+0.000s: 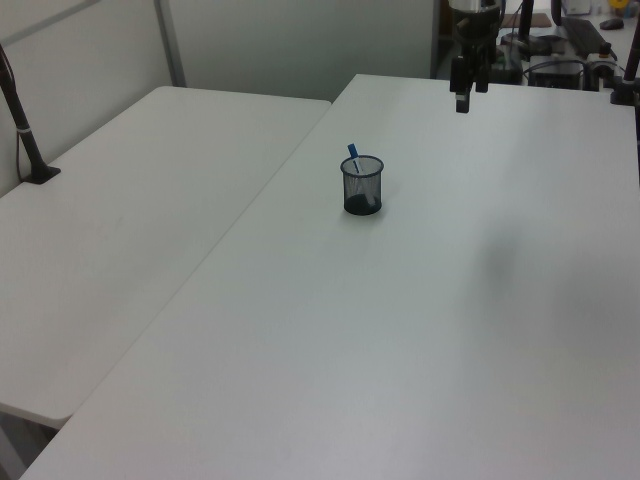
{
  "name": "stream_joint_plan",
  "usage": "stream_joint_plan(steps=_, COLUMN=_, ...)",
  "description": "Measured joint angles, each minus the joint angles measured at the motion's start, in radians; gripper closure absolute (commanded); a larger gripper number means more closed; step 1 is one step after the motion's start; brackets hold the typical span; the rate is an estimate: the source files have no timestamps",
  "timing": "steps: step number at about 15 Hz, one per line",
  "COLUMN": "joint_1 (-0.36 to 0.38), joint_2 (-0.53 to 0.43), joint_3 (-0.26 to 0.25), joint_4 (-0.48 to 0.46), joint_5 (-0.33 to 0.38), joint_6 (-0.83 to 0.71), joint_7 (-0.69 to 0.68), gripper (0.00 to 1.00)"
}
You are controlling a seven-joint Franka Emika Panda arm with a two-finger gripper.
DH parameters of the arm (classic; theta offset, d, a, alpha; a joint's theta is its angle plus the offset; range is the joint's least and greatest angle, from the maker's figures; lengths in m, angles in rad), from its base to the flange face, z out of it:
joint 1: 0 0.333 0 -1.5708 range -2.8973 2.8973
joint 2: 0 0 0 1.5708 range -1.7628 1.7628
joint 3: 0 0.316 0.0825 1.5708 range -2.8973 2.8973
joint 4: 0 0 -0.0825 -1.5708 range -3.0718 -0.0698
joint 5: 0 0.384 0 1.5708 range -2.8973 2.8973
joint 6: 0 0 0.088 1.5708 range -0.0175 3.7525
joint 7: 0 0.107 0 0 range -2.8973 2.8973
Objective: Remove the marker
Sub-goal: 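Move the open gripper down over the black mesh cup's marker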
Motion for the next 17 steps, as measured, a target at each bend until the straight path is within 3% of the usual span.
stream_joint_plan(steps=12, joint_1=0.0, joint_2=0.028, joint_3=0.0, joint_4=0.012, joint_5=0.0, joint_6=0.001, joint_7=-0.026, gripper=0.0)
stream_joint_plan(steps=17, joint_1=0.0, joint_2=0.096, joint_3=-0.002, joint_4=0.076, joint_5=0.007, joint_6=0.037, joint_7=-0.045, gripper=0.0)
